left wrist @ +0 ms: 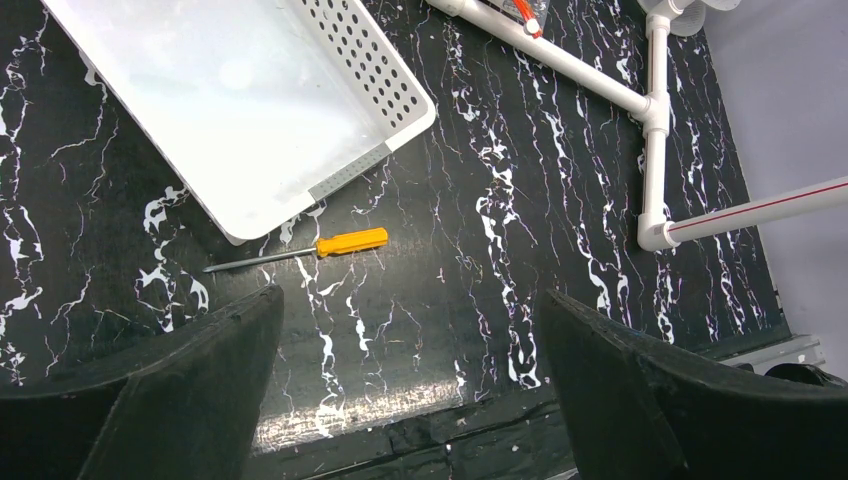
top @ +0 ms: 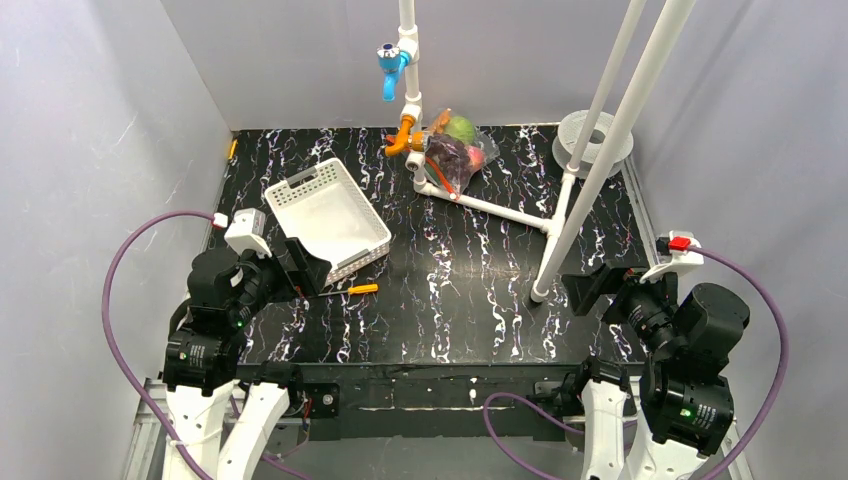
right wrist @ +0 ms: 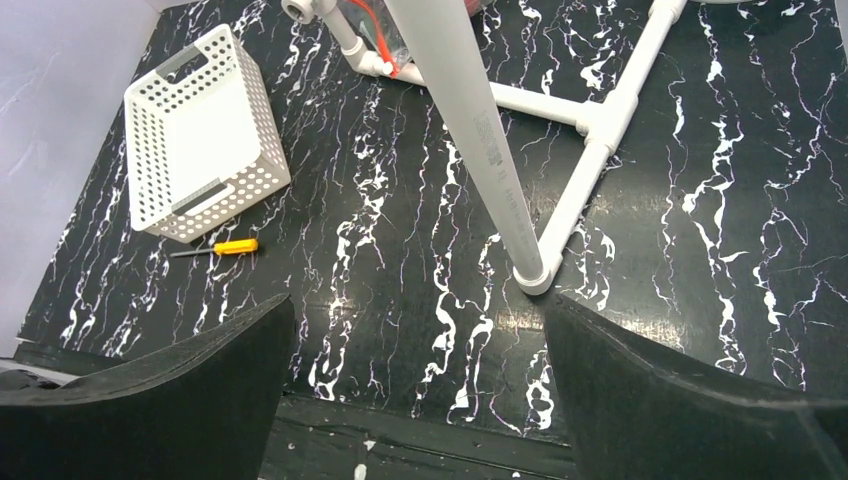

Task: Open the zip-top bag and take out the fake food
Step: Pick up the zipper food storage bag at the center of the board.

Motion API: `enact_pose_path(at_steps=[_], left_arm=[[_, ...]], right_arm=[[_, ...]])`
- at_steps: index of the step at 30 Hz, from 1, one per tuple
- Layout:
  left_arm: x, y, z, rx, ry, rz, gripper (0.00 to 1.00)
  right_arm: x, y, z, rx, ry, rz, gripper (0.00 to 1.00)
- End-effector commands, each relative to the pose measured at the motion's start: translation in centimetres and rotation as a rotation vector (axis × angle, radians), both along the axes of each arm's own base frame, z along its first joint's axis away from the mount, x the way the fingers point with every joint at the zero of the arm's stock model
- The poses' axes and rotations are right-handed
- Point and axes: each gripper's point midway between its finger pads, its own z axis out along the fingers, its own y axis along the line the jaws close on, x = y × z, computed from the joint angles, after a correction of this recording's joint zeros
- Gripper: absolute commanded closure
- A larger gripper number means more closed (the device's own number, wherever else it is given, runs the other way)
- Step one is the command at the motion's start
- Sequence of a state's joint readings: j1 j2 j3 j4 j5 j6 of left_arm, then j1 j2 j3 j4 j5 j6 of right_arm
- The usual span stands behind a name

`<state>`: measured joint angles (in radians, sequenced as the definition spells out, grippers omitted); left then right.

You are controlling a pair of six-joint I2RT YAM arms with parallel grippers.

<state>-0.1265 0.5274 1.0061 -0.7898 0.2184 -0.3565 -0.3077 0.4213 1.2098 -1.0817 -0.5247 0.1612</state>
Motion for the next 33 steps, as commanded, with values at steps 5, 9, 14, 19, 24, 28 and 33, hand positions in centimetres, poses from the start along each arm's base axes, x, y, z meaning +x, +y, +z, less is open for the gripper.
enact_pose_path(at_steps=[5, 9, 14, 19, 24, 28, 33], left_arm=[[-0.1, -0.3, 0.5, -0.004, -0.008, -0.017, 0.01], [-0.1, -0.3, 0.5, -0.009, -0.008, -0.017, 0.01], [0.1, -1.4, 0.3, -0.054, 0.01, -0.059, 0.01], [0.4, -2.4, 0.2, -0.1, 0.027, -0.098, 0.01], [0.6, -2.6, -0.4, -0.119, 0.05, -0.092, 0.0], [1.1, -2.6, -1.1, -0.129, 0.066, -0.072, 0.01], [1.9, -2.5, -2.2, -0.139, 0.095, -0.047, 0.0]], right_arm=[[-0.9, 2.7, 0.4, -0.101, -0.111, 0.255, 0.0], [-3.5, 5.4, -0.7, -0.147, -0.164, 0.493, 0.0], [-6.4, 7.2, -1.0, -0.225, -0.212, 0.714, 0.0], [-7.0, 7.1, -2.1, -0.366, -0.278, 0.812, 0.0], [-5.9, 6.8, -2.2, -0.504, -0.405, 0.875, 0.0], [-3.6, 6.2, -1.2, -0.465, -0.384, 0.906, 0.0], [-2.1, 6.3, -0.1, -0.434, -0.374, 0.987, 0.0]])
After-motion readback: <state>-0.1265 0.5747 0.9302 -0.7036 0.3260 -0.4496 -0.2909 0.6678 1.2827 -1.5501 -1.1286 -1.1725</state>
